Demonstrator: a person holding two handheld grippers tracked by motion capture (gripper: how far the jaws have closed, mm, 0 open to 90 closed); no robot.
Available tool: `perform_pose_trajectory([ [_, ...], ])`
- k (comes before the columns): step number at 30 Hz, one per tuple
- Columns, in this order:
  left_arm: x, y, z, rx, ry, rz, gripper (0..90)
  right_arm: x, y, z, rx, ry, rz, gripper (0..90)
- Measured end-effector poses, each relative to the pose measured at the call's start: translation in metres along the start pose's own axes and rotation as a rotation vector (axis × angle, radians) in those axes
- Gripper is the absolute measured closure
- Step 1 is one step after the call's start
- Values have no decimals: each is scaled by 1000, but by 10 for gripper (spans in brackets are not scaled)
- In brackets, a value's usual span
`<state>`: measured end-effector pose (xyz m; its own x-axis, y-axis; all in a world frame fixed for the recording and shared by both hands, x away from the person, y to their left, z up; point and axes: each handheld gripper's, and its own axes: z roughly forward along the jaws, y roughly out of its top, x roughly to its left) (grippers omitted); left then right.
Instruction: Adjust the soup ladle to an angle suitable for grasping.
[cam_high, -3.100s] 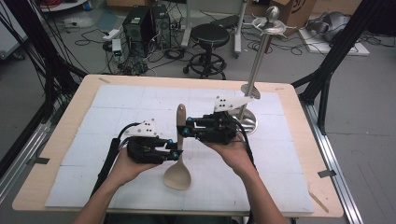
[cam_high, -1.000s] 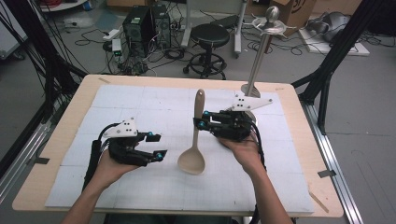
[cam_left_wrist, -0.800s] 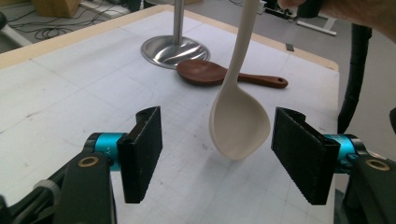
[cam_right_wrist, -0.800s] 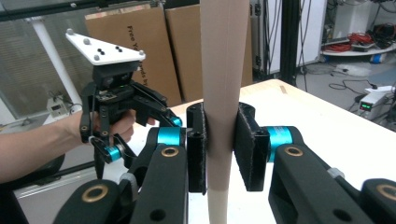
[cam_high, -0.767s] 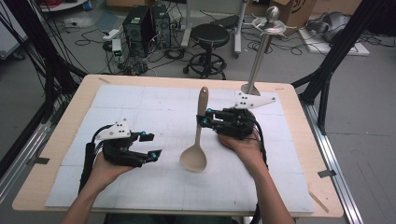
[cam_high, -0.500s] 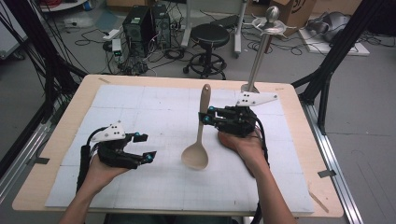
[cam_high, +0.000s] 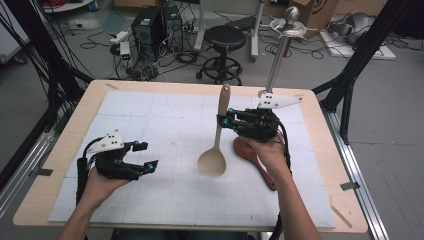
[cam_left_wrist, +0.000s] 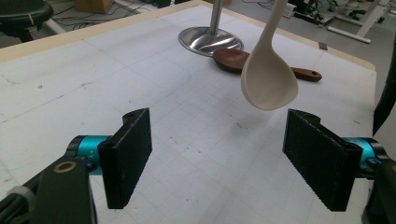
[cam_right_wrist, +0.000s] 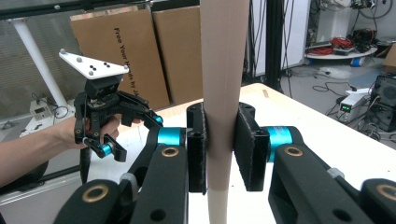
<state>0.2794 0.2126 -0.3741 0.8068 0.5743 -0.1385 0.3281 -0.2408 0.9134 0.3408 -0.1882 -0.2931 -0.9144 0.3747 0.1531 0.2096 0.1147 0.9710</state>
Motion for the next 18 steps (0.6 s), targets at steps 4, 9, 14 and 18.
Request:
perform_pose_trajectory([
  [4,3,-3,-2,-3,10,-12,240,-2,1,-3,-3,-5,1,763],
  [9,5,-5,-3,4,21,-15,229,-6,3,-8,-5,-17,8,763],
  [14,6,-5,-4,-4,25,-18,228,-7,6,-11,-6,-26,7,763],
  [18,7,-5,-5,-5,29,-17,223,-8,9,-12,-2,-32,4,763],
])
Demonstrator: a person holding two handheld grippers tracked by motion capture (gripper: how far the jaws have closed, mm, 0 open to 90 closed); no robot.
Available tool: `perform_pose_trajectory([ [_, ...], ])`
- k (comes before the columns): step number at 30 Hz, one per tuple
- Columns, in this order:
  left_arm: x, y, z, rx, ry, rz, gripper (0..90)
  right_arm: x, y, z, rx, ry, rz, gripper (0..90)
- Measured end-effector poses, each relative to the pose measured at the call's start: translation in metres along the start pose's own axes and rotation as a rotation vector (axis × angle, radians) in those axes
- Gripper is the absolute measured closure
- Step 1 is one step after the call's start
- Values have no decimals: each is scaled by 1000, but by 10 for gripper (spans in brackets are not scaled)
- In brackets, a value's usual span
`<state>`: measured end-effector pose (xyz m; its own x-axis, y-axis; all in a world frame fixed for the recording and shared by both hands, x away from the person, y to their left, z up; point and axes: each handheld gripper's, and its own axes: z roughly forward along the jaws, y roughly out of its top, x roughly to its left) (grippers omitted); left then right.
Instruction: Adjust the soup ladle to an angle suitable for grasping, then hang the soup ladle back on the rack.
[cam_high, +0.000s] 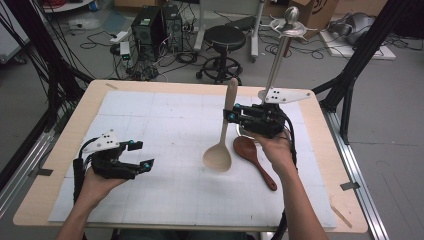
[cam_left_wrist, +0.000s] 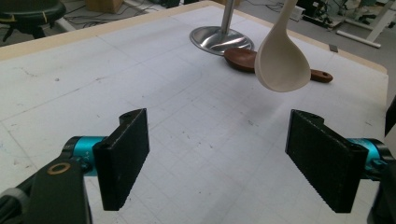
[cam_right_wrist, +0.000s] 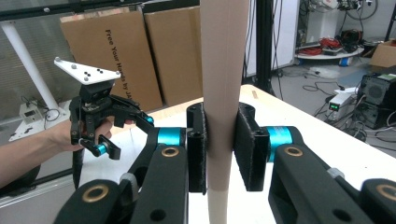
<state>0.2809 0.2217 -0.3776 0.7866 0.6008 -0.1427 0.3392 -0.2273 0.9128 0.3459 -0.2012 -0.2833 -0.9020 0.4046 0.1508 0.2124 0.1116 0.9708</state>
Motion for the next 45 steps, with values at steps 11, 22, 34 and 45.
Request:
perform_pose_trajectory([
  [11,2,0,-2,-8,15,-3,223,-9,7,-6,-5,-24,6,763],
  [22,2,0,-3,-3,14,-2,220,-15,13,-12,0,-37,17,763],
  [34,2,0,-5,-6,13,-7,216,-22,19,-19,-3,-65,18,763],
  [45,2,-1,-4,3,15,-14,211,-29,25,-27,-11,-88,23,763],
])
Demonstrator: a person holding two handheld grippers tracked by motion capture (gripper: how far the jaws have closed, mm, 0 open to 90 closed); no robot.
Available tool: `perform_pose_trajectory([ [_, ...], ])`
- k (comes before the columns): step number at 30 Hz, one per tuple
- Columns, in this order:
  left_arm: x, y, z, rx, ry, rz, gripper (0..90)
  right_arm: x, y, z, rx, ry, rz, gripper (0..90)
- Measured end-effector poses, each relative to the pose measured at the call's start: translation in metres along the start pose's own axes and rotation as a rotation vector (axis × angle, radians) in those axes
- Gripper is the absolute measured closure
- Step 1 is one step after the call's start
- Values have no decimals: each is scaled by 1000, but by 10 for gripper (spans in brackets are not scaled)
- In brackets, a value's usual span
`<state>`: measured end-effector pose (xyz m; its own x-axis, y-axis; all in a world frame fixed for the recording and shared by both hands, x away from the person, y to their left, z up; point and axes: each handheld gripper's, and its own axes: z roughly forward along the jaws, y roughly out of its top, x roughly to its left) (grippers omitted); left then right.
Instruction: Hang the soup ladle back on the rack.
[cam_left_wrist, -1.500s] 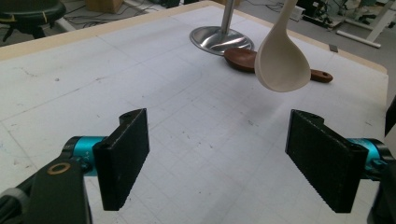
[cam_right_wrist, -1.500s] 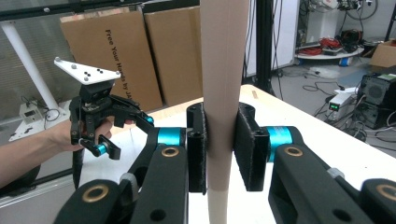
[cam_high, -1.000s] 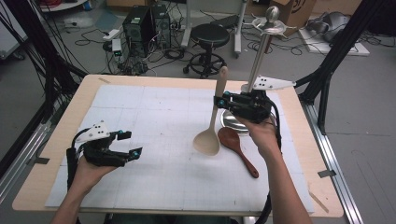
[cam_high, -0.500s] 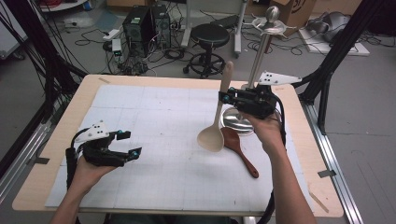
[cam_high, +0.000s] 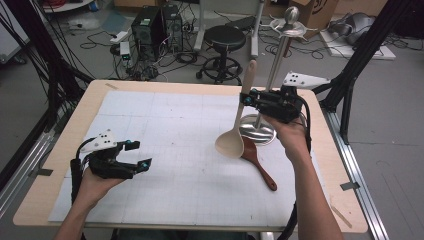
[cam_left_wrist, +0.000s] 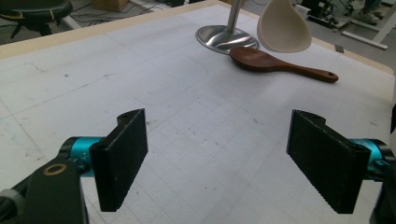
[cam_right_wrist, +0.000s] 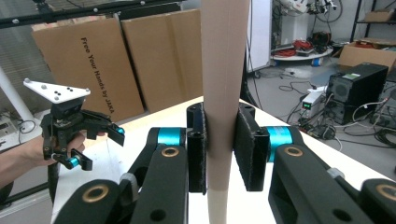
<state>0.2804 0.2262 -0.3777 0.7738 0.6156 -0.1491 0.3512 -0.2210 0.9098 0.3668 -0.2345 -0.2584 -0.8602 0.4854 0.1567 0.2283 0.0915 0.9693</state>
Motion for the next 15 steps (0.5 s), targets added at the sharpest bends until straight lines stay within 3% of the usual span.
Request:
perform_pose_trajectory([
  [15,0,0,-1,-1,-3,1,207,-9,20,-11,-10,-42,-10,763],
])
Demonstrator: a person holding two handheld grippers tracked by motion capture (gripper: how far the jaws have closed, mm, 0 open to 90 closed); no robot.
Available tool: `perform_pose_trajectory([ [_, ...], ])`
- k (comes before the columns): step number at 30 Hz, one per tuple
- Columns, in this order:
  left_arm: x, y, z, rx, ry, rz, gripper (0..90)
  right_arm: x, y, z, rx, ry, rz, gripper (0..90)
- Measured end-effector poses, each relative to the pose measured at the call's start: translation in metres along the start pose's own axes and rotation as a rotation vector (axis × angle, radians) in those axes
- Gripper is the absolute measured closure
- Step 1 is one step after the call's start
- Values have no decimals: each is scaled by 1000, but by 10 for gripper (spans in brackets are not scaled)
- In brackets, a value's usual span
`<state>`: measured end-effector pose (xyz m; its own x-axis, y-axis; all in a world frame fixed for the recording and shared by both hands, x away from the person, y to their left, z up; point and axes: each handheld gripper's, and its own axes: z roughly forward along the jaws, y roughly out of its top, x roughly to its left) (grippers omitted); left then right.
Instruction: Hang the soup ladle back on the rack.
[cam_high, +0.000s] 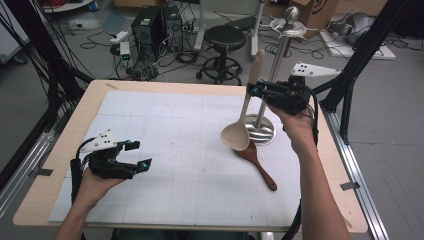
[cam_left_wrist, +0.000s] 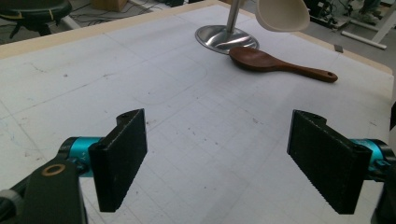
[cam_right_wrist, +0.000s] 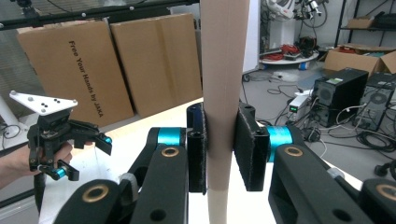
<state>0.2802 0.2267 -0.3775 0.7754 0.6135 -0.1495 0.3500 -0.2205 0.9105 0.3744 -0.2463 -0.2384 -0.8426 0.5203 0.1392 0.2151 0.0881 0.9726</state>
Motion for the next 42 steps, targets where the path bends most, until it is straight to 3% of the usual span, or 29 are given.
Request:
perform_pose_trajectory([
  [17,0,0,0,-3,-3,0,200,-12,19,-9,-11,-26,18,763],
  [42,-1,0,-1,2,-9,3,185,-28,19,-16,-19,-74,60,762],
])
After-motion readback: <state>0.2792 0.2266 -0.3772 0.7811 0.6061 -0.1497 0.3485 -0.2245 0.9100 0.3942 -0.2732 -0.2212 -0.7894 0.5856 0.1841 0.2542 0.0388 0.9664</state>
